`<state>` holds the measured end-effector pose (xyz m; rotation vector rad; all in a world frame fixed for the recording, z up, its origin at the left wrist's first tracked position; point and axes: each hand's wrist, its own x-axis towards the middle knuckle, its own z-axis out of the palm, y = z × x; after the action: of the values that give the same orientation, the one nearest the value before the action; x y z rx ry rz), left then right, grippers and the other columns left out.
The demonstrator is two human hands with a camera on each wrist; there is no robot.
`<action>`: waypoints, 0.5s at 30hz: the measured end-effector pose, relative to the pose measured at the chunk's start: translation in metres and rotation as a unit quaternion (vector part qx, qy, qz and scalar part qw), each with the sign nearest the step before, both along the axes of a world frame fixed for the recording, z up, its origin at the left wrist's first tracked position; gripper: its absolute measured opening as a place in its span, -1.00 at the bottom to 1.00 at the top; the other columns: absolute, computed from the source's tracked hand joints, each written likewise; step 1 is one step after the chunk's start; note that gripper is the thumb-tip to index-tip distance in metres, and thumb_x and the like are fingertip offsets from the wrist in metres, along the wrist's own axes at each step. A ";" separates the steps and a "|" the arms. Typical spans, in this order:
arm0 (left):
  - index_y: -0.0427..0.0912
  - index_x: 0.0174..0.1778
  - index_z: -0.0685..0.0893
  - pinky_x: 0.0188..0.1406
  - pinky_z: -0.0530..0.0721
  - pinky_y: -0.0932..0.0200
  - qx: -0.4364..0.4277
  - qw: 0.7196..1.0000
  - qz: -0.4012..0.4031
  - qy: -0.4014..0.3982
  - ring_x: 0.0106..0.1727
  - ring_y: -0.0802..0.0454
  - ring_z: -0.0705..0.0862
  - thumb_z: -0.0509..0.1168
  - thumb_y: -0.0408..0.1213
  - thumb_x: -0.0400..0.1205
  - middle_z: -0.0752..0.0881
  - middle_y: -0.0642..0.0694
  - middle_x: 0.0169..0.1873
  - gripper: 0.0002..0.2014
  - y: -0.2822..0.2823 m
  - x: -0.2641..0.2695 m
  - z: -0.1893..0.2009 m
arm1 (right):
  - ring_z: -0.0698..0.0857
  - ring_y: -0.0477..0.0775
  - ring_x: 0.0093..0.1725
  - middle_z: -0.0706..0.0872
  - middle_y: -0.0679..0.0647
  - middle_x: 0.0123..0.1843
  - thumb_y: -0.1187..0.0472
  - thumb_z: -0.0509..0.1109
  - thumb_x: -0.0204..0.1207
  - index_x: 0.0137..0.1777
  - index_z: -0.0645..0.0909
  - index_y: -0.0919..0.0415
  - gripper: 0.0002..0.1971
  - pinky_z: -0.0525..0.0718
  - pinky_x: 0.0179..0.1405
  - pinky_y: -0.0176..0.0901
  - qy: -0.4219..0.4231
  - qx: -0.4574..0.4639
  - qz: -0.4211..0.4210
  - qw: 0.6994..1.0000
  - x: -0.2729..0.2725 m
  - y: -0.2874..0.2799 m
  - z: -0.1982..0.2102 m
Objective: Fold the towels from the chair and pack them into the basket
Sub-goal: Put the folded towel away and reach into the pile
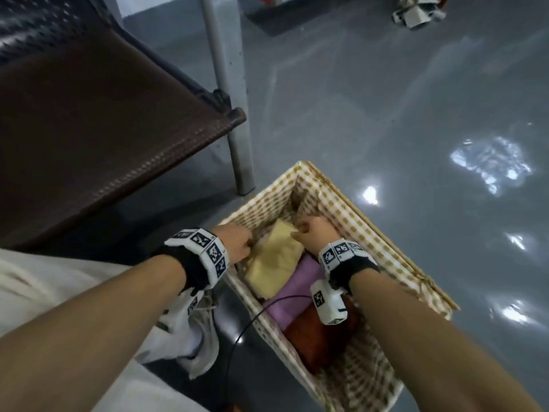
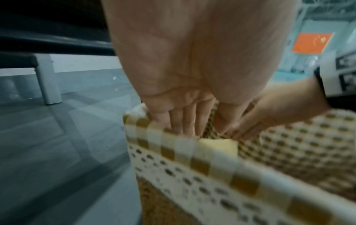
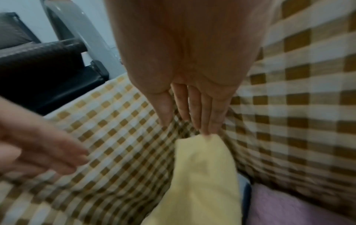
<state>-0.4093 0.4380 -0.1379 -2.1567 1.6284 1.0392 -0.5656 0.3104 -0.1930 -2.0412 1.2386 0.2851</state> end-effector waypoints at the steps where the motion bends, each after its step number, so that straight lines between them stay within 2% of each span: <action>1: -0.22 0.29 0.62 0.25 0.59 0.00 -0.022 1.000 0.012 0.013 0.28 -0.16 0.61 0.14 -0.22 0.70 0.66 -0.20 0.26 -0.68 0.001 0.002 0.007 | 0.65 0.16 0.27 0.71 0.17 0.28 0.13 0.40 0.56 0.34 0.61 0.24 -0.62 0.58 0.28 -0.08 0.008 -0.011 0.005 1.000 0.002 0.002 0.002; 3: -0.15 0.26 0.67 0.25 0.60 0.00 -0.063 0.997 0.042 0.033 0.27 -0.13 0.62 0.14 -0.20 0.69 0.68 -0.16 0.25 -0.70 0.003 0.007 0.025 | 0.67 0.10 0.24 0.74 0.11 0.24 0.18 0.39 0.56 0.24 0.69 0.21 -0.72 0.56 0.18 -0.22 -0.002 -0.033 0.025 0.999 0.006 0.005 0.017; 6: -0.04 0.25 0.67 0.27 0.59 0.00 -0.099 0.991 0.071 0.060 0.29 -0.06 0.61 0.15 -0.13 0.70 0.68 -0.07 0.25 -0.72 0.012 0.024 0.060 | 0.70 0.03 0.16 0.78 0.04 0.14 0.20 0.38 0.56 0.13 0.75 0.17 -0.80 0.43 -0.04 -0.44 -0.054 -0.071 0.065 0.994 0.021 0.009 0.058; 8: 0.00 0.21 0.68 0.24 0.59 0.08 -0.140 0.985 0.076 0.063 0.24 0.01 0.64 0.17 -0.11 0.69 0.71 0.00 0.22 -0.74 0.023 0.040 0.092 | 0.71 0.06 0.14 0.80 0.09 0.10 0.20 0.36 0.57 0.10 0.76 0.19 -0.80 0.46 -0.03 -0.41 -0.084 -0.102 0.097 0.986 0.039 0.013 0.093; 10: 0.02 0.14 0.72 0.18 0.55 0.19 -0.203 0.974 0.093 0.043 0.19 0.05 0.66 0.21 -0.13 0.67 0.73 0.04 0.15 -0.78 0.040 0.058 0.129 | 0.70 0.13 0.17 0.79 0.13 0.11 0.19 0.35 0.58 0.12 0.75 0.18 -0.79 0.55 0.13 -0.23 -0.092 -0.126 0.141 0.978 0.063 0.020 0.132; 11: 0.03 0.11 0.73 0.15 0.53 0.23 -0.234 0.966 0.105 0.026 0.17 0.06 0.66 0.23 -0.13 0.66 0.74 0.06 0.12 -0.79 0.049 0.068 0.150 | 0.70 0.14 0.17 0.79 0.14 0.11 0.20 0.36 0.58 0.11 0.75 0.17 -0.80 0.54 0.13 -0.21 -0.099 -0.137 0.165 0.972 0.077 0.026 0.153; 13: 0.06 0.08 0.73 0.07 0.47 0.30 -0.286 0.949 0.134 0.000 0.12 0.08 0.65 0.24 -0.14 0.64 0.74 0.07 0.03 -0.81 0.072 0.087 0.190 | 0.70 0.12 0.16 0.80 0.11 0.09 0.22 0.37 0.56 0.08 0.76 0.16 -0.82 0.48 0.04 -0.31 -0.128 -0.164 0.214 0.955 0.106 0.041 0.194; 15: 0.08 0.04 0.73 0.05 0.48 0.29 -0.333 0.927 0.174 -0.008 0.06 0.11 0.65 0.27 -0.15 0.63 0.73 0.11 -0.08 -0.84 0.100 0.105 0.226 | 0.70 0.06 0.15 0.80 0.05 0.07 0.22 0.37 0.55 0.06 0.77 0.11 -0.82 0.45 0.02 -0.36 -0.160 -0.196 0.264 0.931 0.139 0.062 0.235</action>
<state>-0.3046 0.5382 0.0879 -2.9640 1.8180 0.5738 -0.4268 0.3720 0.0423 -2.6222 0.5556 -0.0631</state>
